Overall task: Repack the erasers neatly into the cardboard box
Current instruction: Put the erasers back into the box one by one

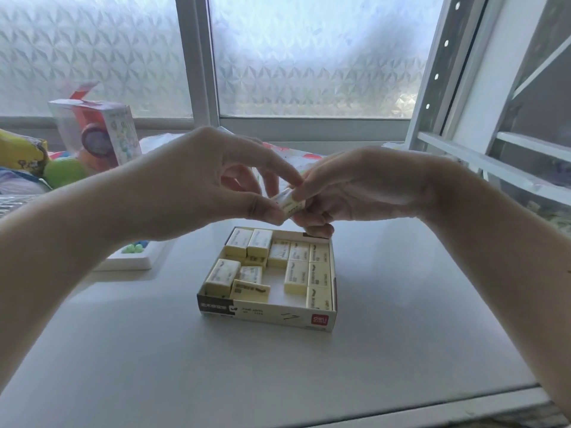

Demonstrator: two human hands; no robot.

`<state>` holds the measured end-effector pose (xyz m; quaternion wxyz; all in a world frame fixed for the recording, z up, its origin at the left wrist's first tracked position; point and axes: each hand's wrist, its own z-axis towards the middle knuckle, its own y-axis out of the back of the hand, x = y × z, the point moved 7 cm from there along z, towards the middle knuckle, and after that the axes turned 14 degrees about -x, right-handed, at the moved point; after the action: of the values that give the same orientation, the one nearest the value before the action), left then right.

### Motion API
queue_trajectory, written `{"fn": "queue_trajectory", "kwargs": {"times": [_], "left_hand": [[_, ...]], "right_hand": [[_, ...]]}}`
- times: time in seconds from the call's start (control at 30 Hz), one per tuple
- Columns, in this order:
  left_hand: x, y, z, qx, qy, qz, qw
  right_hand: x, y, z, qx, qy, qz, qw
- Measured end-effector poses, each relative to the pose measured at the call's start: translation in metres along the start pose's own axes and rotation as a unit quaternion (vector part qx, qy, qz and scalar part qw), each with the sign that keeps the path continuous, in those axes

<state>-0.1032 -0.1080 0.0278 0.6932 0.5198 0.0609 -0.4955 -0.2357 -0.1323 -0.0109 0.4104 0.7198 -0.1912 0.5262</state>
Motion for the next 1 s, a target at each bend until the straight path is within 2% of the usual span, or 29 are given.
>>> {"fn": "queue_trajectory", "kwargs": {"times": [0.23,0.3,0.37,0.4,0.47,0.53,1.0], "left_hand": [[0.000,-0.009,-0.002,0.025,0.014,0.000,1.000],[0.000,-0.015,-0.005,0.056,0.017,0.015,0.998],[-0.001,-0.023,-0.010,0.101,0.020,0.025,0.994],[-0.002,-0.028,-0.013,0.121,0.026,0.027,0.992],[-0.002,-0.038,-0.017,0.150,0.034,0.044,0.987],[-0.003,-0.046,-0.019,0.163,0.035,0.067,0.984],[0.002,-0.052,-0.019,0.182,0.056,0.090,0.978]], "right_hand": [[0.000,0.007,0.000,-0.012,0.020,-0.070,0.997],[-0.002,0.020,0.000,-0.067,0.016,-0.121,0.990],[-0.008,0.036,0.002,-0.142,0.004,-0.229,0.963],[-0.011,0.038,0.003,-0.155,-0.006,-0.283,0.947],[-0.018,0.032,0.005,-0.132,-0.027,-0.337,0.932],[-0.020,0.025,0.006,-0.109,-0.030,-0.339,0.934],[-0.018,0.018,0.007,-0.094,-0.007,-0.354,0.931]]}}
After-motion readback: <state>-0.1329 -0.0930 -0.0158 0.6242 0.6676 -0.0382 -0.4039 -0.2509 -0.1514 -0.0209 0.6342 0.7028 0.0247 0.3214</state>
